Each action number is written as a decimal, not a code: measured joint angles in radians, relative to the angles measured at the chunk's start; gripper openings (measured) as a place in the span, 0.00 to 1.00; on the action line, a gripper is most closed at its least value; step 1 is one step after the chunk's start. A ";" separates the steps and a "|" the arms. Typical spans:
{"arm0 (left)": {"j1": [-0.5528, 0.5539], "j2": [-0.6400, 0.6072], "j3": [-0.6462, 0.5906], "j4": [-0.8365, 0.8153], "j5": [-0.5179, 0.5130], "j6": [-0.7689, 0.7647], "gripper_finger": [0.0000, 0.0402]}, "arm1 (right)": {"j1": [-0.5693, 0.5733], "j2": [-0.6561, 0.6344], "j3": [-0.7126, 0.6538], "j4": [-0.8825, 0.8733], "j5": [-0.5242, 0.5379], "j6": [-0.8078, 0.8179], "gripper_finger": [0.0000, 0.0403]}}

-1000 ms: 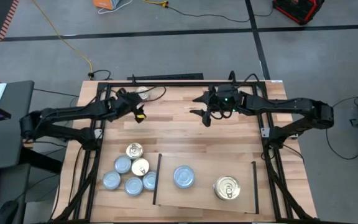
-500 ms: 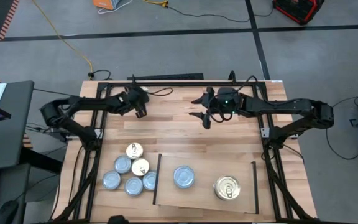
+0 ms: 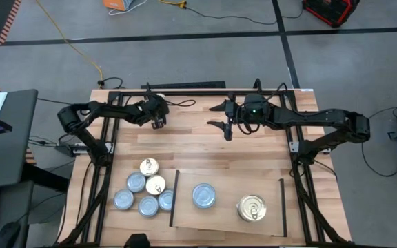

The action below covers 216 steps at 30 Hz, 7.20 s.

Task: Stack canned seafood by type on shelf
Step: Stack the blue-pink tuna can on the top of the blue-pink tuna cans on the shelf

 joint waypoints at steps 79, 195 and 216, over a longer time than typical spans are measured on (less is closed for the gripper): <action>0.009 0.143 0.557 -0.562 0.723 -0.056 0.69 | 0.062 -0.007 0.022 -0.268 -0.100 0.061 0.69; -0.313 0.363 0.815 -1.300 0.136 -0.054 0.44 | 0.140 -0.163 0.034 -0.354 -0.100 0.000 0.69; -0.460 -0.081 0.857 -0.824 0.330 -0.408 0.44 | 0.234 -0.195 0.033 -0.400 0.066 0.110 0.69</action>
